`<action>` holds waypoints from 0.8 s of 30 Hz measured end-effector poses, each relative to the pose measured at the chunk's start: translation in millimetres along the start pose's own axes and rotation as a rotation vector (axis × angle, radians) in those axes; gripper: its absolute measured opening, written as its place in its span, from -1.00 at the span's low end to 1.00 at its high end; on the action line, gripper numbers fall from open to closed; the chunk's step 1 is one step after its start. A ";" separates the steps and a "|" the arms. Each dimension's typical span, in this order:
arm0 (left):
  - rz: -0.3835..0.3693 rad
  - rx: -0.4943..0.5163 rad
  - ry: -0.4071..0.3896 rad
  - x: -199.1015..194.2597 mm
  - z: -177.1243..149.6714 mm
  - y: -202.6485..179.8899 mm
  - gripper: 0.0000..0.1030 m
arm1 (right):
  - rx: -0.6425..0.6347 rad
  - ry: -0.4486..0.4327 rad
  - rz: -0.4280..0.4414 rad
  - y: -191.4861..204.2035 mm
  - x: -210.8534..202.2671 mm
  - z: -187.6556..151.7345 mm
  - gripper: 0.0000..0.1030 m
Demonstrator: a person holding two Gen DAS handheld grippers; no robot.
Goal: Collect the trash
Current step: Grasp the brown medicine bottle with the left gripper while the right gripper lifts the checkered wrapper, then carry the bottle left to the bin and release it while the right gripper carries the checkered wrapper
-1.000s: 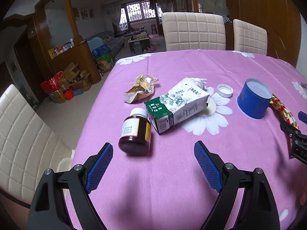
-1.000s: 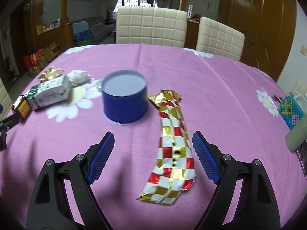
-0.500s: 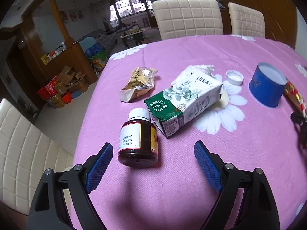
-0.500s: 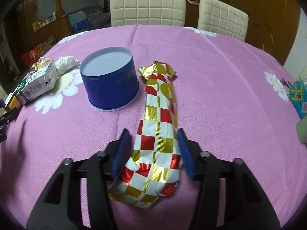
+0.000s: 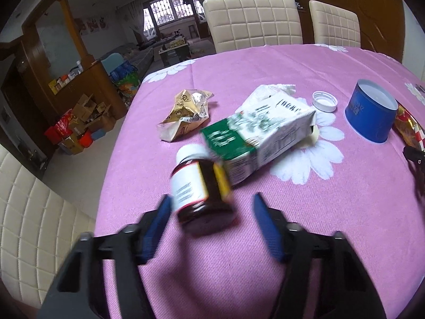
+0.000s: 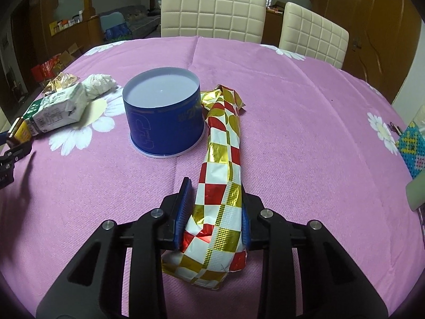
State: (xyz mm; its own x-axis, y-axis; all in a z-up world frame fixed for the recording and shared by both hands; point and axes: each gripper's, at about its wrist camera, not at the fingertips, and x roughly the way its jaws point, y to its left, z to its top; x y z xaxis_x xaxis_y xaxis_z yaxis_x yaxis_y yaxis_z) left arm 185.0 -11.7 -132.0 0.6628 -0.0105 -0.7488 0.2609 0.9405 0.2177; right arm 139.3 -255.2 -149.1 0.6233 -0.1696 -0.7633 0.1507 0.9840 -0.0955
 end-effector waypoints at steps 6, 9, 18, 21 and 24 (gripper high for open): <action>-0.006 -0.012 -0.025 -12.2 -4.1 4.0 -0.09 | -0.005 -0.025 -0.008 4.3 -10.7 0.9 -0.36; -0.005 -0.007 -0.043 -22.3 -7.2 3.3 -0.09 | -0.014 -0.047 -0.017 7.1 -19.2 2.2 -0.36; 0.004 -0.001 -0.105 -58.8 -15.9 3.8 -0.13 | -0.035 -0.122 -0.021 12.3 -51.0 5.6 -0.36; 0.004 0.001 -0.132 -74.0 -20.2 4.3 -0.13 | -0.049 -0.149 -0.026 15.8 -63.8 5.8 -0.36; 0.010 0.002 -0.154 -86.5 -23.7 5.9 -0.13 | -0.060 -0.171 -0.023 19.9 -75.8 5.3 -0.36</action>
State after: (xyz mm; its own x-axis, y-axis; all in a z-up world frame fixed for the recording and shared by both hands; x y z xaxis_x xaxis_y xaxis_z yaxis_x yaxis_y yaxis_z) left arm 112.6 2.8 -80.7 0.7652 -0.0530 -0.6416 0.2547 0.9402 0.2261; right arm 99.1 -223.1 -89.7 0.7425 -0.1937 -0.6413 0.1236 0.9805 -0.1530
